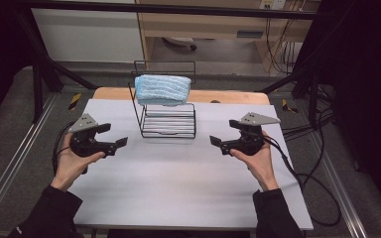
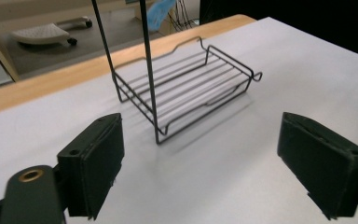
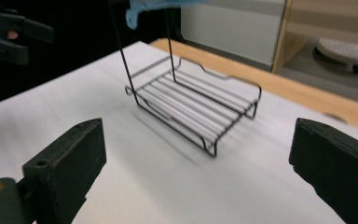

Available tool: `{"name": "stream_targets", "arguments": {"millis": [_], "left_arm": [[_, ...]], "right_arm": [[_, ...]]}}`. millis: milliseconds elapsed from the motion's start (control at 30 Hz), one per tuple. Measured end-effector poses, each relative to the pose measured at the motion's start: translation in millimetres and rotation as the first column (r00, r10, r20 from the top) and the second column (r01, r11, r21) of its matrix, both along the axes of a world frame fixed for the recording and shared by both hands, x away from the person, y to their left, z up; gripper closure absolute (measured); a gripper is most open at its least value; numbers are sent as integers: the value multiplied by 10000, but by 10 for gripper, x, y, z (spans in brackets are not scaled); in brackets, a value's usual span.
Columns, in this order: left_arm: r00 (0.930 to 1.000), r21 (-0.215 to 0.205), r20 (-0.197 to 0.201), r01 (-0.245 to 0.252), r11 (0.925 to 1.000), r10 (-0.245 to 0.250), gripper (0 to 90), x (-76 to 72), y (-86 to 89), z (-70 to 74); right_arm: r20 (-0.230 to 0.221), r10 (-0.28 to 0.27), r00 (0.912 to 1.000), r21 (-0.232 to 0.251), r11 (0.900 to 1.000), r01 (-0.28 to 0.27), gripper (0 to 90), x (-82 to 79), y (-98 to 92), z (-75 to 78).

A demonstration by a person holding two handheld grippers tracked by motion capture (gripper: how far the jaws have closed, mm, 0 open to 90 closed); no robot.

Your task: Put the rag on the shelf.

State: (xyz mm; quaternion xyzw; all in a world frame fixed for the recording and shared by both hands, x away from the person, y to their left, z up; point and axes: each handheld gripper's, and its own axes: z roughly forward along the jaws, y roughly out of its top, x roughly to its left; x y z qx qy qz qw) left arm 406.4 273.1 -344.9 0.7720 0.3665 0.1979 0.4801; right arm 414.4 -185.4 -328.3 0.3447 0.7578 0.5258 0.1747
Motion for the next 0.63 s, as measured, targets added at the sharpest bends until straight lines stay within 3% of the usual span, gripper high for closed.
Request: {"name": "stream_targets", "arguments": {"millis": [200, 333, 400, 533, 633], "left_arm": [[9995, -126, -296, -66, 9999, 62, 107, -98, 74, -299], [9989, 80, -469, -50, 10000, 54, 108, -162, 99, -495], [9989, 209, -466, -35, 9998, 44, 109, -193, 103, -566], [9982, 325, -593, 139, 9994, -119, 113, -223, 109, -662], [9977, 325, -650, 227, 9992, -205, 113, -250, 97, -704]], "right_arm": [[-594, -215, 9980, -21, 9998, 215, 9, -130, -250, -311], [-784, -225, 9967, -328, 9993, 200, 6, -220, -385, -528], [-884, -312, 9956, -576, 9980, 261, 6, -266, -439, -634], [-1269, -422, 9910, -454, 9983, 367, 6, -334, -535, -829], [-1449, -537, 9880, -730, 9964, 435, 6, -368, -575, -885]]}}
